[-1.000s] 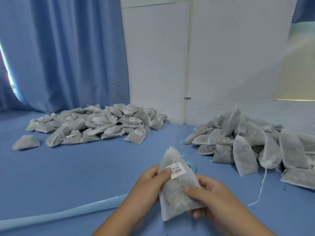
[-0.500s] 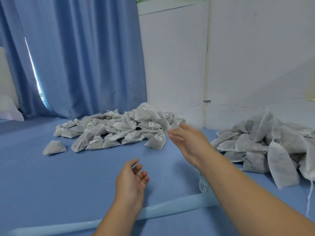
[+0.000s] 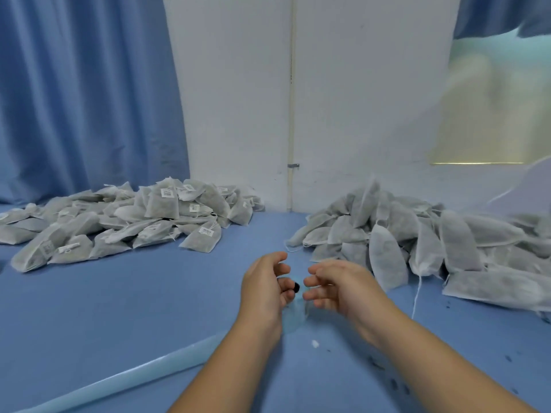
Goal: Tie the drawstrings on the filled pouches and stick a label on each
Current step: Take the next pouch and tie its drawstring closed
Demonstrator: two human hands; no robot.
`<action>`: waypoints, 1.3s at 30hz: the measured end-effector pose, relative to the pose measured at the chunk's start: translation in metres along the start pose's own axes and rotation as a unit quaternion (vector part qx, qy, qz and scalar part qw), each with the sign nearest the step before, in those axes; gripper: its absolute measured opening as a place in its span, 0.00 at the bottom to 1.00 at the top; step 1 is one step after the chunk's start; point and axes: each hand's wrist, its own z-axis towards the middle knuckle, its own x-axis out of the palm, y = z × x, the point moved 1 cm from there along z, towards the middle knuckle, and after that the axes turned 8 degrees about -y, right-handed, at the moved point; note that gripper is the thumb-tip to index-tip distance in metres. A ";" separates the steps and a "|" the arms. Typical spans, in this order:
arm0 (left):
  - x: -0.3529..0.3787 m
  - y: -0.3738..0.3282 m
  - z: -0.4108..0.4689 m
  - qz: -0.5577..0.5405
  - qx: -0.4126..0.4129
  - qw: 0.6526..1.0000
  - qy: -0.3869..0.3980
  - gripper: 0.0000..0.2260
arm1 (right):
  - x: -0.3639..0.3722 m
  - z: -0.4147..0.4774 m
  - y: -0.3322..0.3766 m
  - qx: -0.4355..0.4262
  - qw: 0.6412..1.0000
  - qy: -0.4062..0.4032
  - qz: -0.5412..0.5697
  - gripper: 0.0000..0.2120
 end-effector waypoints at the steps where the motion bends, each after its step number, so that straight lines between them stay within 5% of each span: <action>1: 0.015 0.010 -0.004 0.011 -0.005 1.000 0.021 0.05 | -0.014 -0.002 -0.002 -0.001 1.000 -0.017 -0.018 0.05; 8: 0.066 0.079 -0.024 0.209 0.082 0.971 0.087 0.06 | -0.098 0.010 -0.010 -0.041 0.955 -0.175 -0.238 0.08; 15: 0.061 0.096 -0.027 0.320 0.166 0.925 0.122 0.10 | -0.116 0.049 -0.014 -0.200 0.760 -0.134 -0.604 0.40; 20: 0.061 0.095 -0.027 0.332 0.176 0.917 0.135 0.10 | -0.102 0.065 -0.025 -0.193 0.606 -0.136 -0.760 0.34; 23: 0.061 0.095 -0.026 0.324 0.179 0.919 0.134 0.11 | -0.105 0.067 -0.021 -0.159 0.563 -0.158 -0.795 0.22; 27: 0.058 0.098 -0.028 0.357 0.201 0.901 0.146 0.11 | -0.120 0.060 -0.015 -0.142 0.553 -0.174 -0.803 0.17; 32: 0.060 0.097 -0.029 0.335 0.214 0.909 0.125 0.08 | -0.123 0.026 -0.003 -0.245 0.589 -0.123 -0.760 0.13; 36: 0.062 0.099 -0.030 0.239 0.077 0.958 0.141 0.22 | -0.115 -0.016 -0.004 -0.298 0.652 -0.080 -0.692 0.11; 39: 0.063 0.095 -0.033 0.154 0.032 0.975 0.157 0.28 | -0.107 -0.044 -0.007 -0.401 0.631 -0.025 -0.664 0.10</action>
